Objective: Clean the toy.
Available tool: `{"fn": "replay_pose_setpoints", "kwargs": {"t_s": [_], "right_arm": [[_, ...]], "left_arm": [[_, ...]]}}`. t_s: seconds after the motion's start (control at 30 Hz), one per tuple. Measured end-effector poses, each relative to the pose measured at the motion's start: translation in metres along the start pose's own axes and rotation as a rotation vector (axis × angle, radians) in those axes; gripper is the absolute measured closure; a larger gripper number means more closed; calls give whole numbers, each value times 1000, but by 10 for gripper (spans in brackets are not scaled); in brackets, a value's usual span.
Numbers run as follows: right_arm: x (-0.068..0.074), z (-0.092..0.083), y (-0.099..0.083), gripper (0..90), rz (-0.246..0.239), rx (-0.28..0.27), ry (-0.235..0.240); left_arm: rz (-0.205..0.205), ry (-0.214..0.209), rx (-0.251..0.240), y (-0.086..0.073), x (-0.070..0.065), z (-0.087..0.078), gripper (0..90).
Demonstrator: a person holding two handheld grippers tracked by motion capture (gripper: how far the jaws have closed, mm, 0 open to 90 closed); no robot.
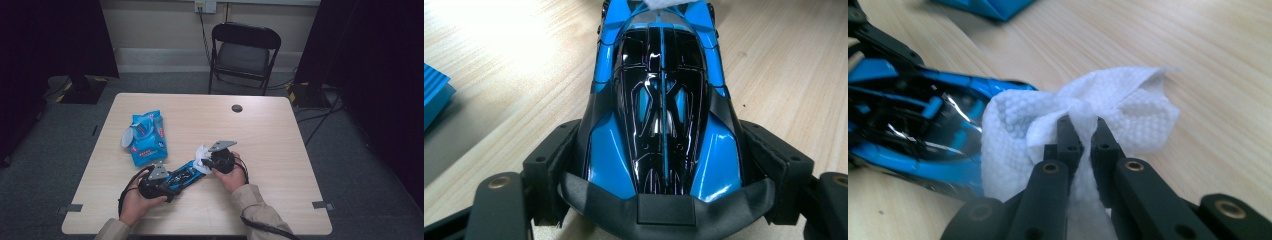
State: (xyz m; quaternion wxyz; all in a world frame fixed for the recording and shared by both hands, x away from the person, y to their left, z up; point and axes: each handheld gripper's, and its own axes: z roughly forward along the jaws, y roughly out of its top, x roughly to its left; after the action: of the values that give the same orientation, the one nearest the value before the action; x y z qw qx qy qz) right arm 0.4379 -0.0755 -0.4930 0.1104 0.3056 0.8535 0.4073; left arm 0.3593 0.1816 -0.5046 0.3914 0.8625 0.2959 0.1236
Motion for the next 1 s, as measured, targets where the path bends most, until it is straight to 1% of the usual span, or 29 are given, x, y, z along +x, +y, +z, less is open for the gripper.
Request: {"fn": "replay_pose_setpoints", "kwargs": {"t_s": [0.13,0.2,0.27,0.37,0.43,0.53,0.63,0.7,0.8,0.87,0.9,0.93,1.0], "right_arm": [[-5,1,-9,870,8,15,-11],[-7,-1,-11,870,13,16,-14],[-8,-2,-12,870,5,19,-19],[-11,-5,-13,870,11,21,-27],[-13,-8,-14,869,18,14,-29],[-11,-14,-11,869,27,-22,-10],[-2,-19,-4,868,11,-51,24],[8,-21,3,866,-12,-72,52],[26,-20,11,864,-46,-96,102],[42,-17,16,862,-77,-103,143],[47,-15,17,861,-87,-107,158],[55,-12,19,858,-97,-108,182],[67,-6,21,846,-124,-99,207]], "left_arm": [[0,0,0,0,0,0,242],[0,0,0,0,0,0,242],[0,0,0,0,0,0,242],[0,0,0,0,0,0,242],[0,0,0,0,0,0,242],[0,0,0,0,0,0,242],[0,0,0,0,0,0,242],[0,0,0,0,0,0,242],[0,1,1,0,0,0,242],[0,0,0,0,0,0,242],[0,0,0,0,0,0,242],[1,0,0,0,0,0,242],[0,0,0,0,0,0,242]]}}
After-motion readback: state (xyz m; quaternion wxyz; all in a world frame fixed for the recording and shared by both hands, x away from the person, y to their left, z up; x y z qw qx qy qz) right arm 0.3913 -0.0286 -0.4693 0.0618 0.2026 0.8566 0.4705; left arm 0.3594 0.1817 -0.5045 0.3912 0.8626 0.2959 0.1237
